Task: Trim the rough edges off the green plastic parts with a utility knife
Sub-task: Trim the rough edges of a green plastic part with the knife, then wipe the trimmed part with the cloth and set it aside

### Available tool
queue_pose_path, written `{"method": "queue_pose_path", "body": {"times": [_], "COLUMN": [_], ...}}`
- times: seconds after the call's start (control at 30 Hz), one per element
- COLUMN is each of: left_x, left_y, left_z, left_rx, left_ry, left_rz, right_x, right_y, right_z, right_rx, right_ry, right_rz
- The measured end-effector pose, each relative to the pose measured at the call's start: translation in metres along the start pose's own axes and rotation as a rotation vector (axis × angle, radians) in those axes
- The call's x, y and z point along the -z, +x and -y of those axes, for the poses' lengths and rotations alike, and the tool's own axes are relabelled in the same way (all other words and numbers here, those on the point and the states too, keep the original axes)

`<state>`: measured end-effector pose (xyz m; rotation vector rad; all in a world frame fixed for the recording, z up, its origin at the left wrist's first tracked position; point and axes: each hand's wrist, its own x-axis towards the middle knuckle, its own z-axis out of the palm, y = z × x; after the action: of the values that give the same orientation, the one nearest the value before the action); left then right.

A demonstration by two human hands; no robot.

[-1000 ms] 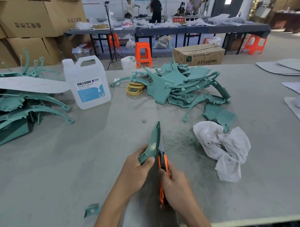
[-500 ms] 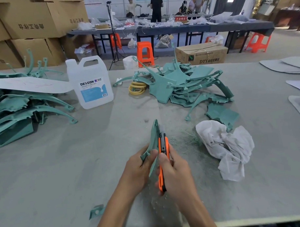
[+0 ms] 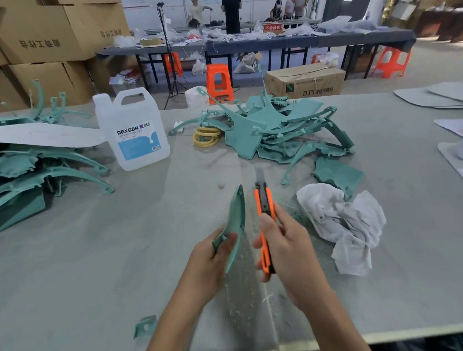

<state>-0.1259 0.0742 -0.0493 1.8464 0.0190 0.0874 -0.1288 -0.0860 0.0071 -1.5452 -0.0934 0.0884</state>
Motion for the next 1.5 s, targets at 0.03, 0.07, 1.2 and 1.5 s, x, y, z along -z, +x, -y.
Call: {"method": "queue_pose_path", "body": {"times": [0.03, 0.07, 1.2, 1.5], "left_x": [0.001, 0.001, -0.005, -0.004], "left_y": [0.0, 0.0, -0.005, -0.004], "left_z": [-0.001, -0.001, -0.004, 0.002], "left_rx": [-0.01, -0.023, -0.068, -0.058], "left_ry": [0.014, 0.02, 0.052, 0.089], "left_rz": [-0.013, -0.031, -0.095, -0.18], "right_x": [0.005, 0.008, -0.025, 0.024], "right_y": [0.0, -0.002, -0.007, 0.011], "right_z": [-0.008, -0.016, -0.036, -0.026], "right_rx": [-0.048, -0.09, -0.018, -0.043], "right_ry": [-0.018, -0.035, -0.187, -0.59], "right_rz": [-0.029, -0.044, 0.022, -0.17]}}
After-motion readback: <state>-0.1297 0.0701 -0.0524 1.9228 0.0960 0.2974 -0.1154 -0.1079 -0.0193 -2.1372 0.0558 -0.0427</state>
